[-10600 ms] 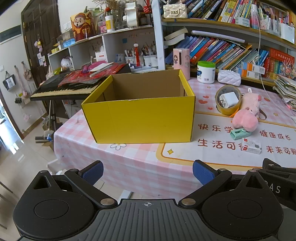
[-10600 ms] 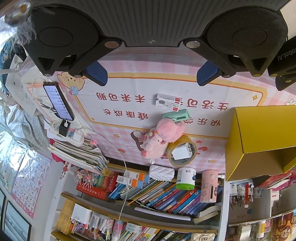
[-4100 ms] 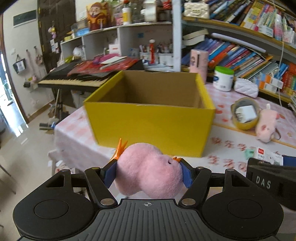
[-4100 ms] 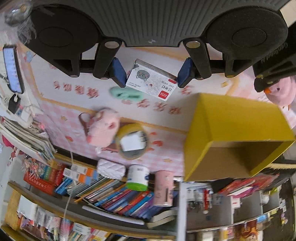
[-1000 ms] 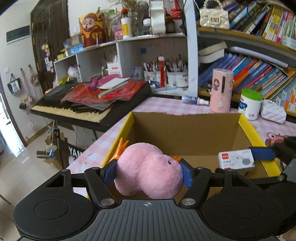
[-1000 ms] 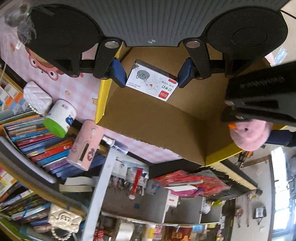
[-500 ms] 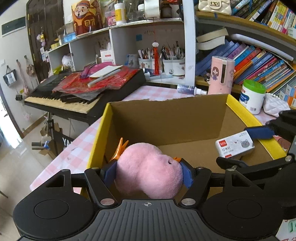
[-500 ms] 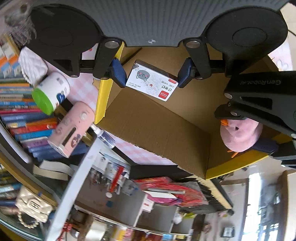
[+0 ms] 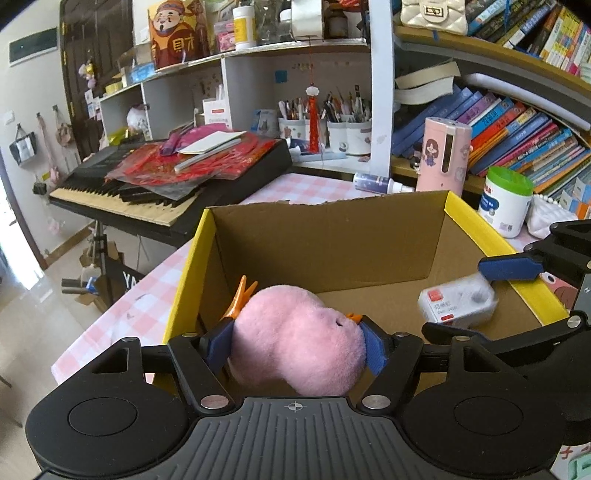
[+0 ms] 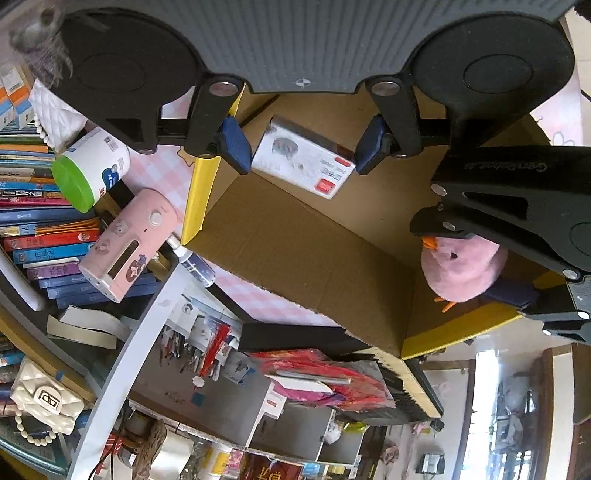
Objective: Organize objects
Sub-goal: 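Lower both held items into the yellow box and open both grippers, then withdraw both open grippers from the yellow box back over the table mat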
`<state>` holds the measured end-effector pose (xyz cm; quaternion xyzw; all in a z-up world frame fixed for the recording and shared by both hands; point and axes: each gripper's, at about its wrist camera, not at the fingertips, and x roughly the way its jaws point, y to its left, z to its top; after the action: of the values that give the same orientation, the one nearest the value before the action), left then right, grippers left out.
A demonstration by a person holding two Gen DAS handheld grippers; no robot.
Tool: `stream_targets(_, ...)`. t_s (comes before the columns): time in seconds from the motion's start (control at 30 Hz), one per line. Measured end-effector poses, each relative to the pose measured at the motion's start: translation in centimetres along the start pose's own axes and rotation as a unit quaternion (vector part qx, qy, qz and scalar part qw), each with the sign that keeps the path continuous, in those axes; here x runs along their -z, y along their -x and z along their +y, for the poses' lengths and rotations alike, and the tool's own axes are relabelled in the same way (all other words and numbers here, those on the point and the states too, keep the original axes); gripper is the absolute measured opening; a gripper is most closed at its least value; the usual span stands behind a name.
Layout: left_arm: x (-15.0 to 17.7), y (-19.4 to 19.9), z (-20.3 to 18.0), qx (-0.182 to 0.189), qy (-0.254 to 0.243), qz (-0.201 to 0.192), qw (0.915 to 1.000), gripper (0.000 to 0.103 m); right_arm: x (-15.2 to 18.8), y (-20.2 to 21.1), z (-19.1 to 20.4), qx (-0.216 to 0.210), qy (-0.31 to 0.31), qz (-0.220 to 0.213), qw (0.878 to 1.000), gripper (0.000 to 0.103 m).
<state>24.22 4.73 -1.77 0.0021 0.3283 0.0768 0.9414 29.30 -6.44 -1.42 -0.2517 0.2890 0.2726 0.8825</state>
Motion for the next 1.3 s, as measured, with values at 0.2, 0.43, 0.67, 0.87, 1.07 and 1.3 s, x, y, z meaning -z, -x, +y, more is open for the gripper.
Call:
stream_targets(0.2, -0.3, 2.5, 0.0, 0.009, 0.012, -0.048, 0.9988, 0.086, -0.2, 1.6, 0.3, 0.023, -0.026, -0.026, 0.999, 0.079)
stream_targets(0.43, -0.8, 6.7, 0.7, 0.019, 0.037, -0.108, 0.9933, 0.093, -0.6, 6.0, 1.0, 0.073, -0.081, -0.068, 0.992, 0.084)
stream_targets(0.67, 0.4, 9.3, 2.1, 0.018, 0.047, -0.12, 0.9915, 0.095, 0.2, 9.6, 2.1, 0.122, -0.139, -0.077, 0.98, 0.085)
stream_targets(0.87, 2.0, 10.9, 3.5, 0.014, 0.054, -0.115, 0.9918, 0.095, 1.4, 10.9, 3.7, 0.152, -0.172, -0.057, 0.972, 0.085)
stream_targets(1.07, 4.4, 11.6, 3.6, -0.04, 0.048, -0.08, 0.9948, 0.099, 3.4, 11.9, 5.6, 0.187, -0.238, -0.011, 0.953, 0.092)
stream_targets(1.3, 7.8, 12.7, 3.6, -0.053, 0.03, -0.033, 0.9976, 0.099, 6.0, 12.7, 10.4, 0.233, -0.235, 0.041, 0.943, 0.096)
